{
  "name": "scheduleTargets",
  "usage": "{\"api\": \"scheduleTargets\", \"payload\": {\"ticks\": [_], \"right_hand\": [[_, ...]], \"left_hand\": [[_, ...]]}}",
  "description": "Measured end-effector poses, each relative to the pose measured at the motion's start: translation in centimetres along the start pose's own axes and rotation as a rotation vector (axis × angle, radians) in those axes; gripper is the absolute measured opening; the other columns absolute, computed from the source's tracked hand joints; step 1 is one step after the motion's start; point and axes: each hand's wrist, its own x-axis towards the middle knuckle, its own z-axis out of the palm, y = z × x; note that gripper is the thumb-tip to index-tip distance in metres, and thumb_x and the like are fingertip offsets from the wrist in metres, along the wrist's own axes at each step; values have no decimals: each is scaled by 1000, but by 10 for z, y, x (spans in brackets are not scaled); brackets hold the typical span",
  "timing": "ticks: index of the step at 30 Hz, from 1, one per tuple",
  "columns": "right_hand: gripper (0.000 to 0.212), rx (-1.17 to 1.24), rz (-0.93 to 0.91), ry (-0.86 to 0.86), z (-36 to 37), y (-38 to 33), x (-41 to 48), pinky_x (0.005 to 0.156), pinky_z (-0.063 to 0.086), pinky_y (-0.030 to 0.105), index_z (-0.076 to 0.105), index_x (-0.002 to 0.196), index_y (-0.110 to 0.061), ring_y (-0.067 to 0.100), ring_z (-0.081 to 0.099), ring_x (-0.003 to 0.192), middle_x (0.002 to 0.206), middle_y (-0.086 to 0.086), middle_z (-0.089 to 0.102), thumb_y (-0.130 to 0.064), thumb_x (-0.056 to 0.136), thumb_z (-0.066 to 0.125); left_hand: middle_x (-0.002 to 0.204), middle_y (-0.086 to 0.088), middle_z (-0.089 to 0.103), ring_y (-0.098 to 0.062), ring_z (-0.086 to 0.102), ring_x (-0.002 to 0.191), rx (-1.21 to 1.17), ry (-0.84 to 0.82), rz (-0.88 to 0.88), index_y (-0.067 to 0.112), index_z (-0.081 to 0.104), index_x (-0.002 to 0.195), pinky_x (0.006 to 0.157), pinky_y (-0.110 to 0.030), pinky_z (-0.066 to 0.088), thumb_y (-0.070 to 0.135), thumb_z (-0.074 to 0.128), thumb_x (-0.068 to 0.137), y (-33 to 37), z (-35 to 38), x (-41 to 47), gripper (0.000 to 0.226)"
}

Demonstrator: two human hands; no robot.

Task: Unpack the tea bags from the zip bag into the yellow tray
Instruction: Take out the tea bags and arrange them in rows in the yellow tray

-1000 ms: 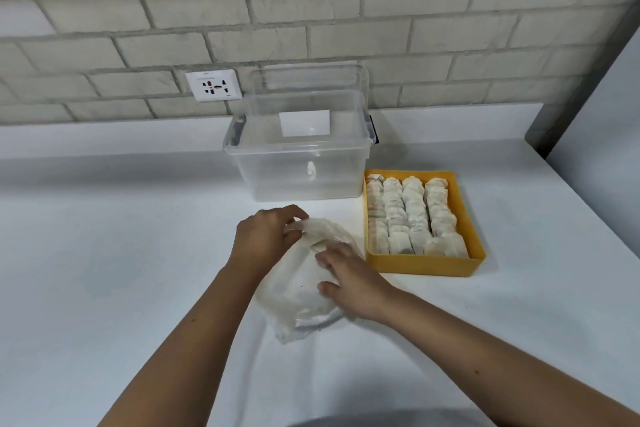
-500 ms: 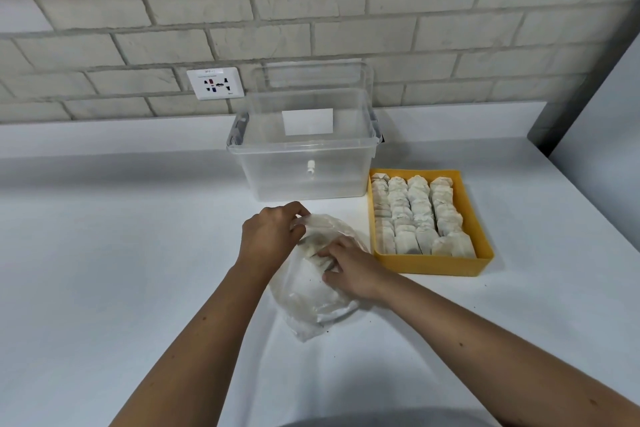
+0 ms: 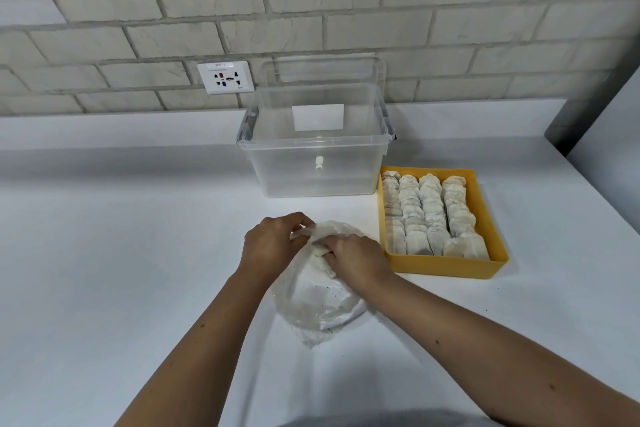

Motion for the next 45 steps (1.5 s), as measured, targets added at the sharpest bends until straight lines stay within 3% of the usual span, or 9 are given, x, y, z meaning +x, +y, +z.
{"api": "scheduleTargets", "payload": {"ticks": [4,10,15,19,22,25,33,39,45], "right_hand": [[30,81,24,59,-2,2,-1,70,43,27,65,121,-41,21,67,96,106,-2,72,-32,99,46],[14,428,61,113,-22,3,-19,73,50,31,75,96,-25,13,64,81,91,-4,70,-34,90,65],[12,935,311,19,-50,-5,-35,51,49,25,71,85,-13,7,55,41,60,-10,61,-24,90,67],[14,1130,398,-34,-63,-6,-39,49,47,22,72,92,-9,9,55,42,49,-9,57,-21,92,65],[14,1223,390,-43,-69,-9,-37,48,48,21,72,91,-6,9,53,44,54,1,54,-17,92,64],[15,1247,363,-58,-71,-12,-36,48,49,20,71,90,-3,8,52,48,60,6,53,-16,93,63],[14,1063,289,-111,-67,-12,-40,54,48,26,73,81,-14,9,59,55,71,0,66,-28,81,77],[16,878,178,99,-77,-3,-27,59,46,24,65,82,-25,3,53,53,67,-13,65,-29,77,79],[7,1031,196,24,-77,-2,-23,63,57,42,68,84,-22,17,62,55,76,1,66,-21,83,76]], "left_hand": [[95,20,74,-4,56,71,-110,-40,-50,41,71,102,63,-25,40,34,67,92,-4,-2,1,13],[95,17,74,-6,63,77,-167,-74,-91,42,71,101,73,-29,51,32,68,89,-1,-8,-1,15],[106,20,70,0,65,99,-387,-134,-95,36,68,116,81,-17,48,37,72,89,4,-30,-17,27],[103,26,72,14,63,95,-634,14,-197,33,75,108,77,-6,43,38,68,91,18,-41,-40,19],[92,19,76,3,69,85,-756,50,-215,31,77,102,79,-14,49,33,71,89,29,-37,-52,14],[91,7,78,-13,73,89,-816,-32,-216,26,76,104,81,-29,58,28,71,90,34,-29,-58,15],[94,-17,76,-25,75,86,-1318,64,-443,0,66,106,79,-30,61,9,64,95,41,-18,-60,15],[72,-7,71,-26,75,89,-1415,-52,-423,6,58,93,86,-33,61,-1,67,89,43,-14,-65,11],[100,-15,77,-28,74,98,-1333,-99,-384,6,61,119,88,-35,60,2,70,88,42,-13,-67,33]]}}
